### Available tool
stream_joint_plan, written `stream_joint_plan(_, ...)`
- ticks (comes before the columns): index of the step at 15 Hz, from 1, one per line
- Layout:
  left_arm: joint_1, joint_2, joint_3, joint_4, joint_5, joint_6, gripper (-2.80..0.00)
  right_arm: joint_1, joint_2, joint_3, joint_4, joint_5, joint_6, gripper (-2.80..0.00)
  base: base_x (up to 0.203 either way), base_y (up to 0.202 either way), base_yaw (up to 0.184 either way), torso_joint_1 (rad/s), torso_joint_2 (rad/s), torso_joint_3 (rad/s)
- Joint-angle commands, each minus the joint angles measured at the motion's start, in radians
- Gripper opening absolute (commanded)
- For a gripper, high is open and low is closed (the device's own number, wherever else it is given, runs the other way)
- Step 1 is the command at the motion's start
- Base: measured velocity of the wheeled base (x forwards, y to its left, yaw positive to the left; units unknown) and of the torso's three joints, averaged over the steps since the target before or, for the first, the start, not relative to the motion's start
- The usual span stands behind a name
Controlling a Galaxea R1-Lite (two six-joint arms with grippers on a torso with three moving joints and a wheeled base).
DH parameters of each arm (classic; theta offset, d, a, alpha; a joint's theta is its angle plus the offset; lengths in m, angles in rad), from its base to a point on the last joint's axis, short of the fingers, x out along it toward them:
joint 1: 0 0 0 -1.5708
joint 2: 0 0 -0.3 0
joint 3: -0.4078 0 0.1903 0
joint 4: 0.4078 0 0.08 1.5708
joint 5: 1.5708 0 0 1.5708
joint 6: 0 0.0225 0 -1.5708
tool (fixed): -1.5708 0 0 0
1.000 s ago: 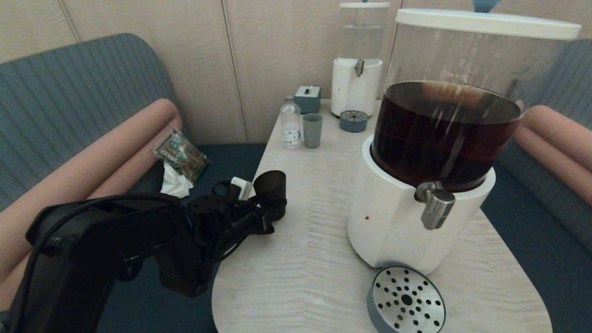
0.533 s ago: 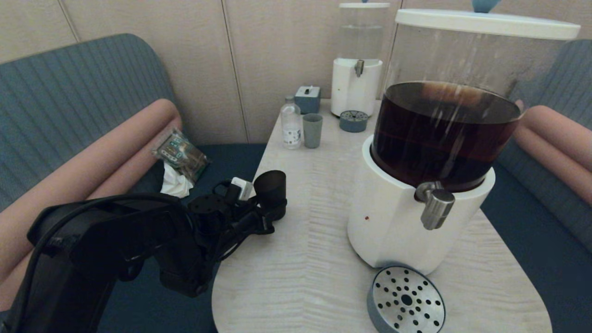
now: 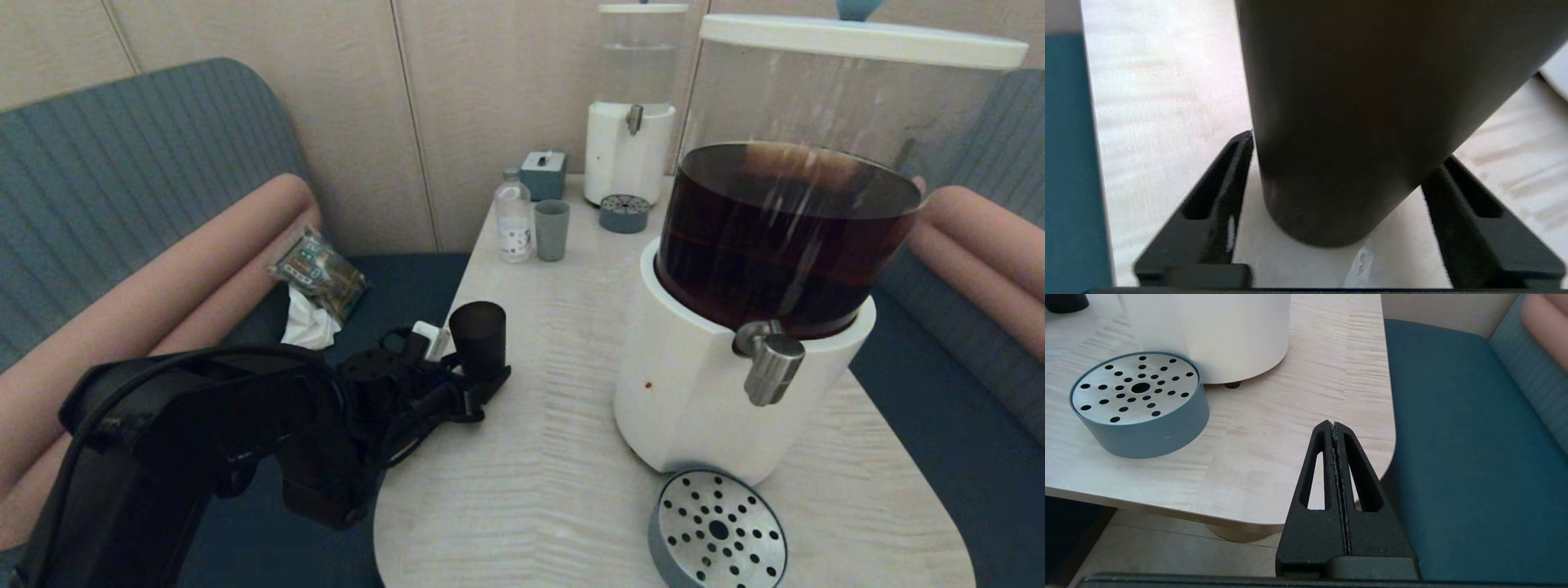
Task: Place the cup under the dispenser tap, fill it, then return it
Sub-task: Place the cup next to the water dispenser
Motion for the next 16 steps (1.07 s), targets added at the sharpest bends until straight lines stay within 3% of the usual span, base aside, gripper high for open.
stream_joint_plan(1,-0.001,-0.002,0.002,-0.02,-0.002,0.0,0.0,0.0,0.001,0.0,0.0,0.001,-0.001,-2.8,0.0,0.0,0.0,0.0,0.0,0.0)
stream_joint_plan(6,-0.002,-0.069,0.087,-0.02,-0.004,0.001,0.0,0.0,0.001,0.0,0.0,0.001,0.0,-2.8,0.0,0.0,0.0,0.0,0.0,0.0)
stream_joint_plan(16,-0.002,-0.447,0.523,-0.02,-0.017,0.013,0.0,0.0,0.001,0.0,0.0,0.001,-0.001,-2.8,0.0,0.0,0.0,0.0,0.0,0.0)
